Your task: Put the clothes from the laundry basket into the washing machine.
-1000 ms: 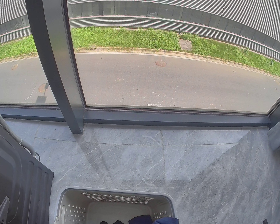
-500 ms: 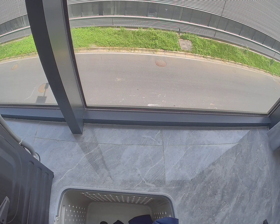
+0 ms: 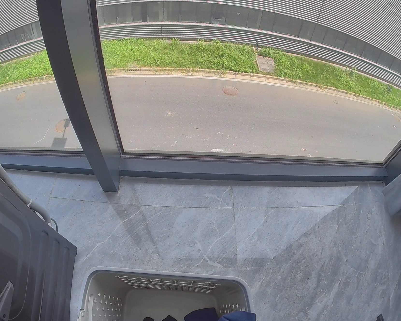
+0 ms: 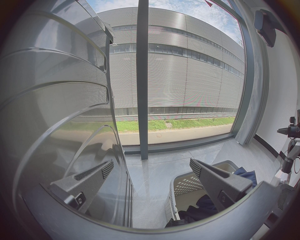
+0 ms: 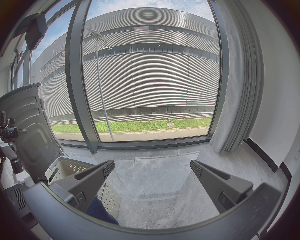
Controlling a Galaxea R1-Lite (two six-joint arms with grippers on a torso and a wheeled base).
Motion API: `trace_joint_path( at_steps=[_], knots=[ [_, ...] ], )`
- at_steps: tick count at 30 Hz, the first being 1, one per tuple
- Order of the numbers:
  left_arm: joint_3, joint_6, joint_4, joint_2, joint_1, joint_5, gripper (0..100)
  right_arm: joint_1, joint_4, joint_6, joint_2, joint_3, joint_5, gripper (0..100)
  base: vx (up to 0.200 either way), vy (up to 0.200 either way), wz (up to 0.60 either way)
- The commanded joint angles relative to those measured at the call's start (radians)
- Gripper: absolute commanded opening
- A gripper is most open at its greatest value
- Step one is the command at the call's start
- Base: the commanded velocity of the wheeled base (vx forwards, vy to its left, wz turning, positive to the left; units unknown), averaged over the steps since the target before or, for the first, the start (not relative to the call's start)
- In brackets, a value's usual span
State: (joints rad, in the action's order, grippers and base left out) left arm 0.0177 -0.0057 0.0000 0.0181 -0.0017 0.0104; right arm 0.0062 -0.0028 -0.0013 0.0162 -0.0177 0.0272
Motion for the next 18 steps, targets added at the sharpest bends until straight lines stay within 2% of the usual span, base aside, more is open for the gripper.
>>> trace_joint_path(
  at_steps=[1, 18],
  knots=[
    [-0.018, 0.0, 0.0, -0.015, 0.0, 0.0, 100, 0.001, 0.0, 0.0, -0.016, 0.018, 0.0, 100, 0.0, 0.0, 0.0],
    [-0.018, 0.0, 0.0, -0.017, 0.0, 0.0, 100, 0.001, 0.0, 0.0, -0.016, 0.018, 0.002, 100, -0.2, 0.0, 0.0]
  ],
)
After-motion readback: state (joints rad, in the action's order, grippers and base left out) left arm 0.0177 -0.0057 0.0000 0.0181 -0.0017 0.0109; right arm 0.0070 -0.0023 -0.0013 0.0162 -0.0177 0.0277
